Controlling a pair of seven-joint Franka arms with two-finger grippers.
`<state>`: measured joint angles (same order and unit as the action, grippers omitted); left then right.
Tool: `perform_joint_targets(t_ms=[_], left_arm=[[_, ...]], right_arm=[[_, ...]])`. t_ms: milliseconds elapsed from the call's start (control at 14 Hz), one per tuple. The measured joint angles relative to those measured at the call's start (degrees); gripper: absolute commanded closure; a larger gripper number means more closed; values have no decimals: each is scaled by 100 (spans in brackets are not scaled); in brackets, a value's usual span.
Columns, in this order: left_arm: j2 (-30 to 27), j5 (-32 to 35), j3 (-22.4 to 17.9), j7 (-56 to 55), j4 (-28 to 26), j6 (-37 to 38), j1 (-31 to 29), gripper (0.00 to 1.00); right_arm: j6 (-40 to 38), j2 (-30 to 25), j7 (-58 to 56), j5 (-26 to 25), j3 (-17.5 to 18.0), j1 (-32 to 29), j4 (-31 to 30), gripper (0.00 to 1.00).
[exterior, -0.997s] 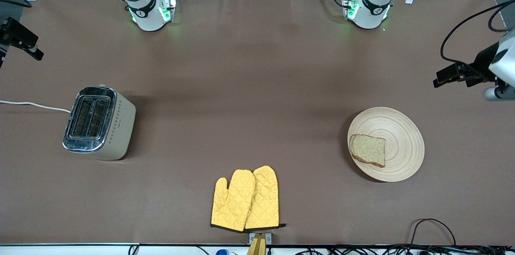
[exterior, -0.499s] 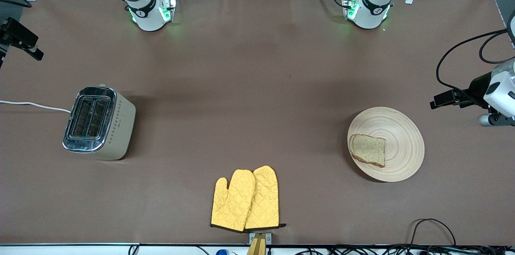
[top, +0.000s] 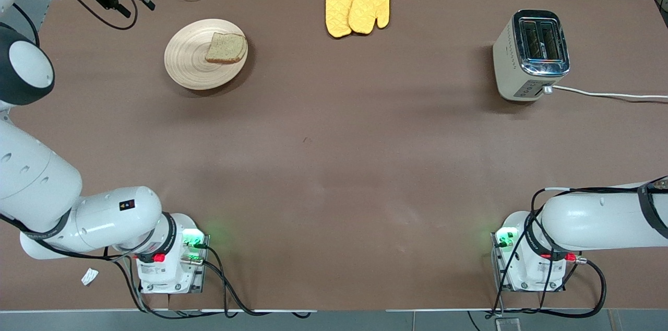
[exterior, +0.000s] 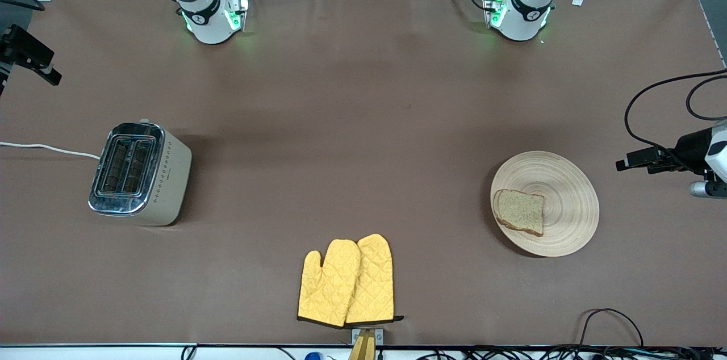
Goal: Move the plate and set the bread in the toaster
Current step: 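Move the left gripper down beside the wooden plate rim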
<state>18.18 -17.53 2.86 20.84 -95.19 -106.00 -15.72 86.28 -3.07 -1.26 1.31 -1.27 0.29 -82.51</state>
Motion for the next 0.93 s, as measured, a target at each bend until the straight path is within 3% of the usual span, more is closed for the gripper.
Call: perform_joint_targets(t_ms=[926], left_arm=[[1573,-1553,-2,2637,62,-805,-920,2]], right_arm=[[3,22,0,9,-22,-2,-7,0]])
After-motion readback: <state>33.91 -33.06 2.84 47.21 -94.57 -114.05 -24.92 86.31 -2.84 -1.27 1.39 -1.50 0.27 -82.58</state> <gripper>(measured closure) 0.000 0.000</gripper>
